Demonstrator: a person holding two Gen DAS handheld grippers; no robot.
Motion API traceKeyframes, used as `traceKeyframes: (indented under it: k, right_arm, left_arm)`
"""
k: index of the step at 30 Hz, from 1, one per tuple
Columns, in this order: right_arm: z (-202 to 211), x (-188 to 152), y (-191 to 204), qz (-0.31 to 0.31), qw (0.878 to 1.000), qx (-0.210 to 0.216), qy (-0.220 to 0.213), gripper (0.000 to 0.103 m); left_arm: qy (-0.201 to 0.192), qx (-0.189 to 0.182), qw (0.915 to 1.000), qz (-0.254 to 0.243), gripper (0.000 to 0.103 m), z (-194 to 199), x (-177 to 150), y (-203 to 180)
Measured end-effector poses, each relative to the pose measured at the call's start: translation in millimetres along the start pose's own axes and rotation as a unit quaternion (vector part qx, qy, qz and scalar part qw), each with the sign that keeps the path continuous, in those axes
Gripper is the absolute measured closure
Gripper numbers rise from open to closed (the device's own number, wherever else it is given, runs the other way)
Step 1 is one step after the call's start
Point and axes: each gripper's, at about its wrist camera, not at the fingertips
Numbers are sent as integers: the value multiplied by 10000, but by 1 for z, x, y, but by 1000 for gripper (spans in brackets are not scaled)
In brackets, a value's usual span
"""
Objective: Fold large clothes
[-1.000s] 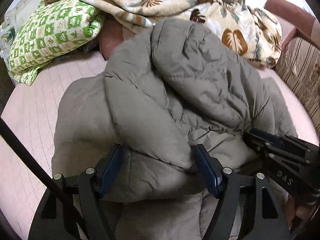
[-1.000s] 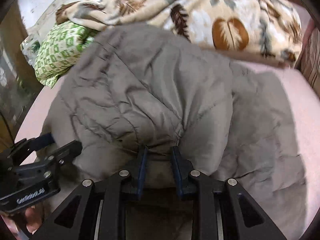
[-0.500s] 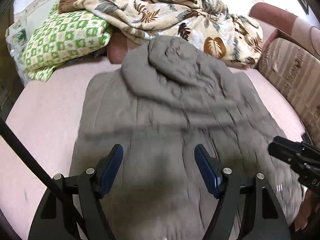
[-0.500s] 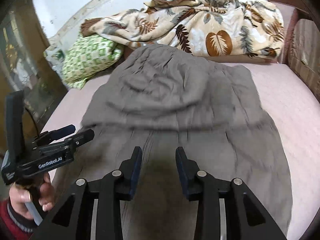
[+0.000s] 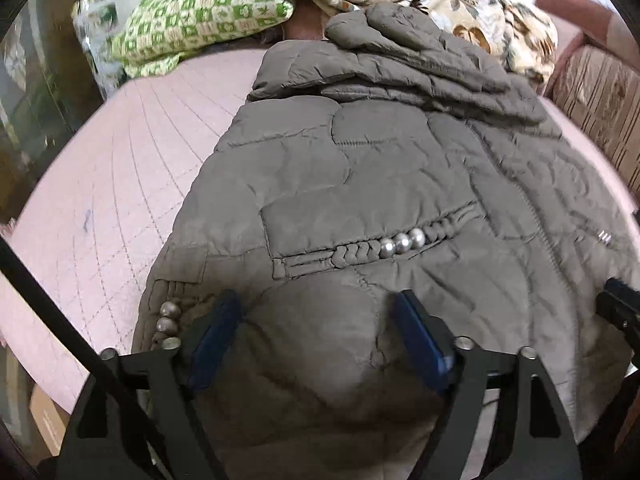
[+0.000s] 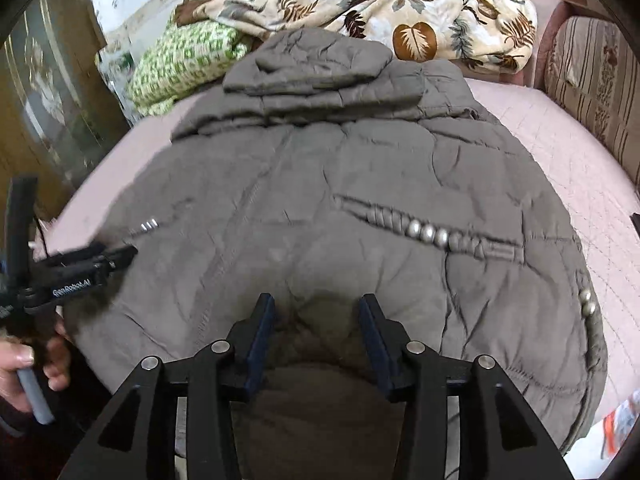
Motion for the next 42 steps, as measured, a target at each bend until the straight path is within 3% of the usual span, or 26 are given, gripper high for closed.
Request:
traceKeyframes:
  k: [2, 3, 4, 7, 14, 21, 42]
  right_arm:
    - [-6, -4, 3, 104, 9999, -97, -36, 47]
    - [-7, -5, 5, 160, 9998, -127, -63, 39]
    - [-8, -7, 9, 264, 9995, -139, -108, 32]
    - [-8, -14, 13, 347, 9990, -168, -225, 23]
    - [-12, -16, 9, 237, 9996, -1, -179, 19]
    - [-15, -16, 13, 283, 9995, 116, -120, 8]
    - [-14, -27, 14, 461, 9978, 175, -436, 2]
  left_arm:
    - [-99, 175, 9997, -165, 16, -2, -5, -3]
    - [-149, 230, 9994, -200, 14, -2, -7, -4]
    - [-166, 259, 9993, -213, 14, -2, -9, -4]
    - [-99, 208, 9997, -79, 8, -4, -7, 0]
    - [-146, 154, 9998, -57, 4, -5, -11, 2]
    - [-330, 275, 9991, -4, 3, -4, -18, -1]
    - [-905, 318, 9953, -161, 3, 0, -31, -2]
Point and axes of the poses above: each gripper's, at about its wrist camera, not at the fingertips, and z roughly against the way its jaws point, y to its left, x to its top, and after that the axes turned 9 degrees about -x, right-handed
